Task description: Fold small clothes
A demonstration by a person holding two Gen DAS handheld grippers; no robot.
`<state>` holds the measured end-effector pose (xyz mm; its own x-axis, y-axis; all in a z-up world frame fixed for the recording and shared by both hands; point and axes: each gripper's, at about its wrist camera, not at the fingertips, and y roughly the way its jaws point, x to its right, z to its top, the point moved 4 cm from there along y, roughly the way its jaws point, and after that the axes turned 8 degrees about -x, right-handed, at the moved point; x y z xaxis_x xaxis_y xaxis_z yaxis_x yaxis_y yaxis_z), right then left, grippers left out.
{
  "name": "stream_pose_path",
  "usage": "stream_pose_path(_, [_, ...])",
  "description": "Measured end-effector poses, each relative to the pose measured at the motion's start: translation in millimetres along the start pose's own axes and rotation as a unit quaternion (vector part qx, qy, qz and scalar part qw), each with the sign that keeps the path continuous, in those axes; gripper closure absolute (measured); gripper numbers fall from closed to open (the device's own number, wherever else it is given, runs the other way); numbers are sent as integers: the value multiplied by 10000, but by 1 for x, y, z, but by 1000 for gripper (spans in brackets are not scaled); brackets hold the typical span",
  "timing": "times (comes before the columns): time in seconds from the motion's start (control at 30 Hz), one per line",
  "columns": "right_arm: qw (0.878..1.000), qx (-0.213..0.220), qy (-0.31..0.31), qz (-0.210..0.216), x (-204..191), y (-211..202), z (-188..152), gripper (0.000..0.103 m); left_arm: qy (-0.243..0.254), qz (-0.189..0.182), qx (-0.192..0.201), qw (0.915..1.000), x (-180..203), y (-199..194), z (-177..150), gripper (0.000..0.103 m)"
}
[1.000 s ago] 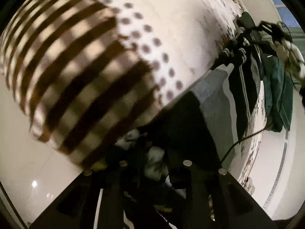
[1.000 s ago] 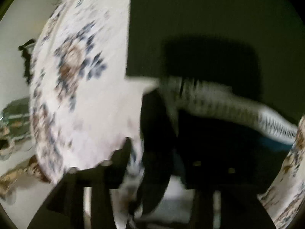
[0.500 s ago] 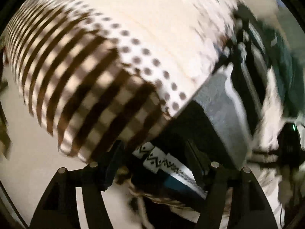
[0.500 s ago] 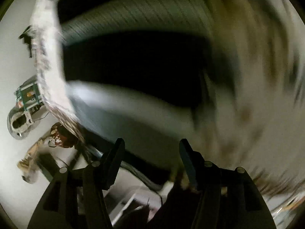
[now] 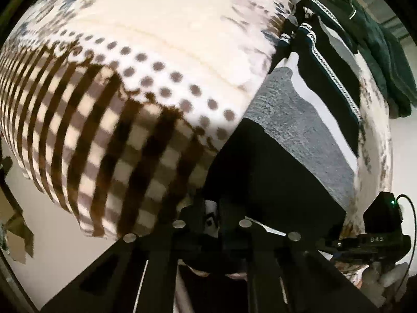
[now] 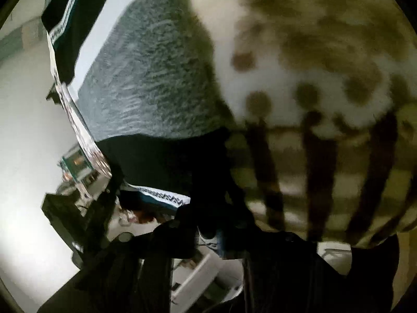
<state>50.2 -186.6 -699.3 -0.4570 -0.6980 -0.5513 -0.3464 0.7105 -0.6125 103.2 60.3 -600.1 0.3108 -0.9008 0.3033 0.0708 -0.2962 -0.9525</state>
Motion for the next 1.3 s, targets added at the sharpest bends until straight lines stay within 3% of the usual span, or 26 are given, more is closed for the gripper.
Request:
stream_pose_path(0.13, [9988,18,-79,-491,-1,-9,-24,96,117,-292,-364,9988,-5,1,-16,96])
stream_pose_path(0.23, [9980,-44,173,-606,3,-5,-17,95,263,-410,-698,9964,-6,3,-18,96])
stream_pose_path(0.27, [9972,-180,189,-697,3,-6,-12,93,301,-414,-835,9952,-3,3,-11,92])
stream_pose_path(0.33, [9949,-392,188,-910,-4,-12,-4,81,454,-291,-1076,9927,3,-3,6,91])
stream_pose_path(0.4, [9947,-312,21,-979,-12,-30,-1,65,618,-196,-1056,9923,9,-21,25,68])
stream_pose_path(0.47, [9949,-71,-44,-1010,-23,-65,7,46,824,-496,-869,9916,23,-40,58,47])
stream_pose_path(0.5, [9955,65,-52,-948,-29,-79,12,45,906,-618,-721,9914,33,-49,81,41])
stream_pose_path(0.6, [9953,660,-79,-704,-51,-131,47,45,1166,-1125,-417,9859,75,-56,149,40])
stream_pose_path(0.7, [9875,1438,-236,-597,-78,-180,98,45,1556,-1388,-95,9780,124,-45,220,40])
stream_pose_path(0.73, [9820,1762,-269,-625,-88,-198,119,45,1654,-1383,-54,9765,132,-38,232,40])
stream_pose_path(0.83, [9733,2188,-277,-629,-104,-225,163,45,1983,-1354,-62,9707,177,-3,279,41])
stream_pose_path(0.87, [9717,2285,-264,-543,-107,-233,176,45,2067,-1287,-114,9698,185,9,286,44])
stream_pose_path(0.9, [9706,2350,-238,-467,-108,-238,187,45,2134,-1209,-150,9693,189,18,290,58])
stream_pose_path(0.93, [9703,2376,-190,-405,-109,-242,196,45,2212,-1023,-198,9696,190,30,294,89])
stream_pose_path(1.07, [9709,2384,26,-215,-104,-255,217,45,2090,-1294,8,9693,165,15,293,91])
stream_pose_path(1.13, [9718,2357,34,-93,-104,-250,220,45,2004,-1220,54,9721,147,9,298,91])
stream_pose_path(1.3, [9675,2522,-104,-150,-119,-263,242,45,1996,-1431,-321,9688,153,11,307,85])
